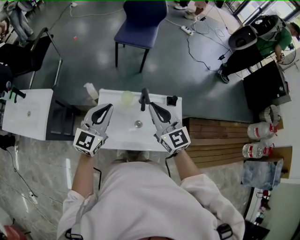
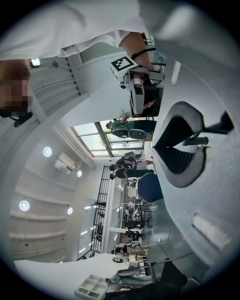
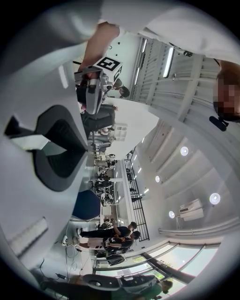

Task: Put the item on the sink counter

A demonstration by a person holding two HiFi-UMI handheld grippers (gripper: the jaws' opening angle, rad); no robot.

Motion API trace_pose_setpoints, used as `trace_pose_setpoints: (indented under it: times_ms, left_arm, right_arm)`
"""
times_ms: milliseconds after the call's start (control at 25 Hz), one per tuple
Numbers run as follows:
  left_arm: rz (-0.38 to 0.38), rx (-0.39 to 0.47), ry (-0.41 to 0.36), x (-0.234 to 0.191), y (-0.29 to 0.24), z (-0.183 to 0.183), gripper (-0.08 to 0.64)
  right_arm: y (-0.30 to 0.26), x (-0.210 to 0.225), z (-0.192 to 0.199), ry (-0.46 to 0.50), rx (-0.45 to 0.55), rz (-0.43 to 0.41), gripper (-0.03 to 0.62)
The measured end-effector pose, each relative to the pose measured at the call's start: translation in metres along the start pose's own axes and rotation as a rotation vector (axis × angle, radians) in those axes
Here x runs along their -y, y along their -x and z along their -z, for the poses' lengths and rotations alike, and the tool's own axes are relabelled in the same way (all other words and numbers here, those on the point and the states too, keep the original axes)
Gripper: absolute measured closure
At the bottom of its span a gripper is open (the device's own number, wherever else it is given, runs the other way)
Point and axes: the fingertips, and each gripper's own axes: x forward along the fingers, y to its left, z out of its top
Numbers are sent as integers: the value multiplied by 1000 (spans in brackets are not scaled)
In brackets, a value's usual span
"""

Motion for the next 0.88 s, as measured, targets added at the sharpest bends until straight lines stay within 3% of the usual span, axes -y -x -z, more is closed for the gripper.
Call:
trace_pose_setpoints:
  times_ms: [880]
  left_arm:
    - [-6,-7,-17,-8,-12,4,557]
  right_arm:
    - [-6,12,-1,6,4,-3,589]
